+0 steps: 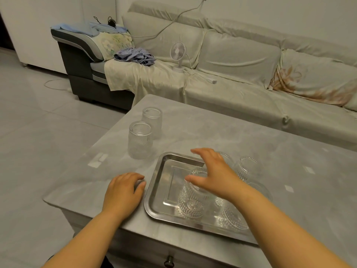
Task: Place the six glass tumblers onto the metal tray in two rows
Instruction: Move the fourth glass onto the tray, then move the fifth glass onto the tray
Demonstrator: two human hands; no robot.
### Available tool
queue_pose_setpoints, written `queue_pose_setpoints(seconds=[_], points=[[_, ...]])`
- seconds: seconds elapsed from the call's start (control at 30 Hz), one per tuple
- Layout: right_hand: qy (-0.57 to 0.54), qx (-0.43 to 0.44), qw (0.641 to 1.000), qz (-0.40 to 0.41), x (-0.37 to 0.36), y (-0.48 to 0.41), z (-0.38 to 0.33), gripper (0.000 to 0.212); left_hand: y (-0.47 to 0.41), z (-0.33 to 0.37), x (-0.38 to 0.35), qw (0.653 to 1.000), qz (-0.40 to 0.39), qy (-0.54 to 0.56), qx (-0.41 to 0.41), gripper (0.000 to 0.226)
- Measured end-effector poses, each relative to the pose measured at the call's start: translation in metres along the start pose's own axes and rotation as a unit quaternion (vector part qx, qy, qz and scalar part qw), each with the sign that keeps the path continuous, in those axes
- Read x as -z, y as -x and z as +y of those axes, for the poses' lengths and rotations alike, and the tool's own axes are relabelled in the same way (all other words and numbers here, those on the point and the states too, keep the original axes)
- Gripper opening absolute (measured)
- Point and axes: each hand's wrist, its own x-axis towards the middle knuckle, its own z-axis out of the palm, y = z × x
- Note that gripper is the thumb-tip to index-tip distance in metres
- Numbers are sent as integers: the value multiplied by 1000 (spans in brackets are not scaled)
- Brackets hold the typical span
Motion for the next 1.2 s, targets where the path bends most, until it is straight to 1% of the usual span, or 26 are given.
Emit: queue_pose_setpoints(seconds=[0.1,0.2,0.37,0.47,0.57,0.7,0.9,1.03,1.2], points=[[3,8,1000,4,3,-25,-4,67,-3,-5,1,1000,1,4,12,33],[15,8,1000,-12,-3,-58,-12,69,-4,-7,-2,1000,-1,8,11,38],[12,8,999,-43,-26,-113,-33,74,-5,-11,-7,999,-14,-24,-18,48],[7,19,999,-44,-38,-139,-48,78,-7,-14,-8,999,-13,-23,-21,51],[12,29,998,-62,-48,-156,-58,80,-7,-16,-10,1000,-9,-17,-20,51],[22,28,996,-78,-60,-168,-62,79,-8,-17,-11,1000,3,-11,-22,46],[-13,22,996,-80,-65,-177,-58,76,-9,-17,-11,1000,0,-7,-22,47],[-72,5,996,-56,-55,-175,-50,76,-8,-17,-10,1000,-3,-6,-21,44],[-103,27,994,-14,-21,-156,-37,73,-8,-16,-9,1000,-9,-8,-18,44]])
